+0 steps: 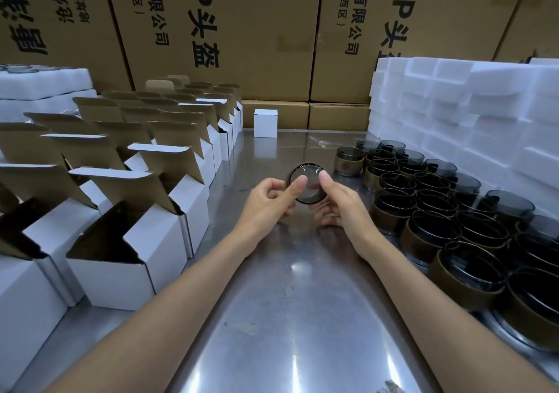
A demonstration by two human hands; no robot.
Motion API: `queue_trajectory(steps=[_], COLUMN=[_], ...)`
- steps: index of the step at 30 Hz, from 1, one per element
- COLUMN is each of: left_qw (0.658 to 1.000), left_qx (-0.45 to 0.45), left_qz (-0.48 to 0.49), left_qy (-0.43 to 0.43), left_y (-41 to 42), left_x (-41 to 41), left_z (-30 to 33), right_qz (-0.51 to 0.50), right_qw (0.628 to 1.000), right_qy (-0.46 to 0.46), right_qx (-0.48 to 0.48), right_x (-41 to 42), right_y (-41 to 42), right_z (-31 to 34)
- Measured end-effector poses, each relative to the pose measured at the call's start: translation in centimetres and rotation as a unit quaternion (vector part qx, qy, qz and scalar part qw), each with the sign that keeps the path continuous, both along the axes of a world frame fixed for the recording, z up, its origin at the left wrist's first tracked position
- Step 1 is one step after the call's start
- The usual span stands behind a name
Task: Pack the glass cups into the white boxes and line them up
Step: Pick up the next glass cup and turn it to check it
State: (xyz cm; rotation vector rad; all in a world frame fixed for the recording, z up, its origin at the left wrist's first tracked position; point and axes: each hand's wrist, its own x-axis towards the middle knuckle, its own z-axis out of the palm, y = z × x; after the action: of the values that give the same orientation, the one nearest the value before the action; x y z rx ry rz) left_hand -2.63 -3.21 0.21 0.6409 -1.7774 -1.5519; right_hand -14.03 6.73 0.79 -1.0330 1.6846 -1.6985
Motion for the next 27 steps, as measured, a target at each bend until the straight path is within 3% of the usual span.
queue_trajectory(steps=[4, 7, 16, 22, 27], left_qw=[0.999, 0.996, 0.991, 0.964, 0.986], left_qx=[-0.026, -0.079, -0.114, -0.263, -0.153], left_qz=[-0.011, -0.029, -0.054, -0.013, -0.014], left_qy=[0.034, 0.044, 0.052, 0.031, 0.068], left_y=[-0.4, -0.5, -0.7, -0.4, -0.9], left_x=[0.3, 0.4, 0.0, 0.0, -0.2], left_z=[-0.2, -0.4, -0.7, -0.8, -1.0], right_qz=[0.049, 0.042, 0.045, -0.009, 0.023], right_qw=[0.999, 0.999, 0.998, 0.992, 0.989], right_qy=[-0.018, -0.007, -0.012, 0.121, 0.131], right_qx=[0.014, 0.013, -0.04, -0.044, -0.058], right_x=[-0.6, -0.9, -0.7, 0.2, 0.3], right_y=[0.3, 0.3, 0.5, 0.5, 0.2], right_z=[0.1, 0.1, -0.2, -0.4, -0.2])
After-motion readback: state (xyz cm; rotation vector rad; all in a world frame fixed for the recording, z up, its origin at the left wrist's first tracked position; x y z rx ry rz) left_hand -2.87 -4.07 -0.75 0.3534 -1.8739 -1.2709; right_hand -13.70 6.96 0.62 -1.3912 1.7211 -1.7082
